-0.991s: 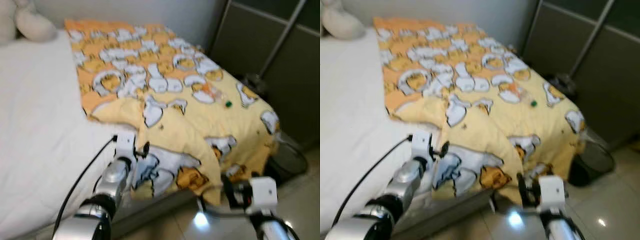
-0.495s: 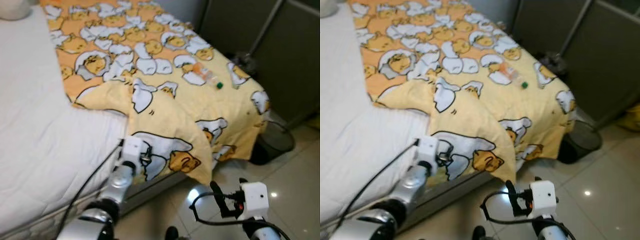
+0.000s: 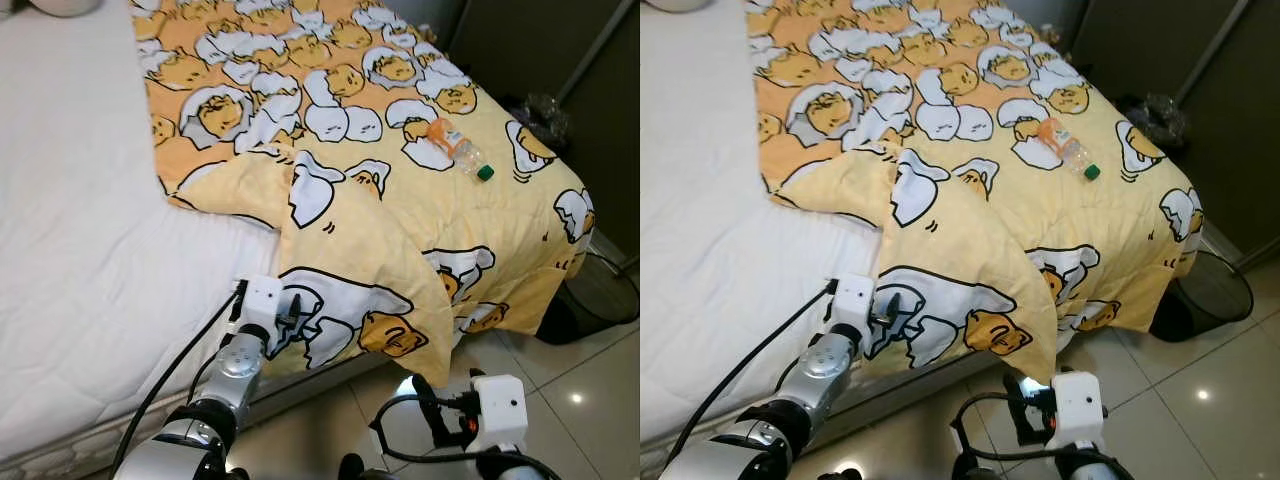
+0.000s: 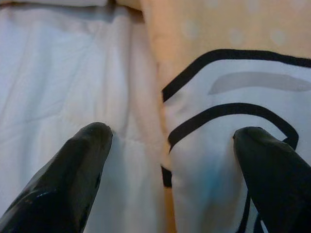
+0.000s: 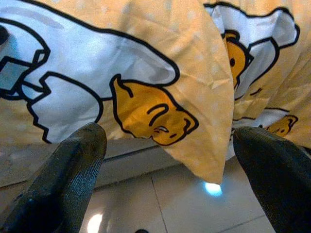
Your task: Clean up the room
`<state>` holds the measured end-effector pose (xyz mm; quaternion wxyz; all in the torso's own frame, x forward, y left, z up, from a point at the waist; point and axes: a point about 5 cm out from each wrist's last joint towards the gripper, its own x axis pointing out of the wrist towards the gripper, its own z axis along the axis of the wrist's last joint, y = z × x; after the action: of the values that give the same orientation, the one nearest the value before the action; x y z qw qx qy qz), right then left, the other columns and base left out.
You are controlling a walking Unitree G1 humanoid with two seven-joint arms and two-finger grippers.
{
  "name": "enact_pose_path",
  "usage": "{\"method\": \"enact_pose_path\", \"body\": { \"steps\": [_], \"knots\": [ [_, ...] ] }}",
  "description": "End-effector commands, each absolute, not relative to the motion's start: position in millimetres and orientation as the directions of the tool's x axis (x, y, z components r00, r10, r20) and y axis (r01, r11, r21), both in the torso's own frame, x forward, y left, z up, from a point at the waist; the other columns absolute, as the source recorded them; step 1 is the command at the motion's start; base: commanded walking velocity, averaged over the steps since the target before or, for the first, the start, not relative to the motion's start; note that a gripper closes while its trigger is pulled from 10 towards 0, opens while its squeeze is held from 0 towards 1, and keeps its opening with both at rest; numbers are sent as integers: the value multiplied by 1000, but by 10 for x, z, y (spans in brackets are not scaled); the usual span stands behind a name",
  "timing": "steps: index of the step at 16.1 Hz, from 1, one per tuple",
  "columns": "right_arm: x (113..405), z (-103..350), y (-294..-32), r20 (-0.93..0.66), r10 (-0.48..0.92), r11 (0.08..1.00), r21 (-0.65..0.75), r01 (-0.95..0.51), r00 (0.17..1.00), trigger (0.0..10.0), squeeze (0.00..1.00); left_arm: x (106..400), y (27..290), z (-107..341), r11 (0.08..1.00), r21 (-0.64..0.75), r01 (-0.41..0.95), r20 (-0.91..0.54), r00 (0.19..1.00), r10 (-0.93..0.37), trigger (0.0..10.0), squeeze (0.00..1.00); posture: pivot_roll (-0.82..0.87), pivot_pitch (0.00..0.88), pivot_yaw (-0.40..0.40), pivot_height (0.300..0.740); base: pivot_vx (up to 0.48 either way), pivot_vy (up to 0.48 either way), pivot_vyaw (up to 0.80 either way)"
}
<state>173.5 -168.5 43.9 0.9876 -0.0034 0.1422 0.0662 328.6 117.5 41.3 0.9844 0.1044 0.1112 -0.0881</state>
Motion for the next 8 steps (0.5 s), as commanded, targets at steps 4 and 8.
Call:
{"method": "enact_pose_path", "body": {
  "steps": [4, 8],
  "knots": [
    [1569, 379, -1732, -338, 97, 995, 1, -103, 936, 10000, 0, 3259, 1144, 341, 959, 194, 205, -296, 945, -142, 10000, 0, -123, 255, -67, 740, 0, 0, 0],
    [1548, 384, -1797, -350, 78, 996, -18, -90, 934, 10000, 0, 3109, 932, 178, 942, 110, 316, -374, 891, -256, 10000, 0, -150, 256, -71, 740, 0, 0, 0]
  ]
}}
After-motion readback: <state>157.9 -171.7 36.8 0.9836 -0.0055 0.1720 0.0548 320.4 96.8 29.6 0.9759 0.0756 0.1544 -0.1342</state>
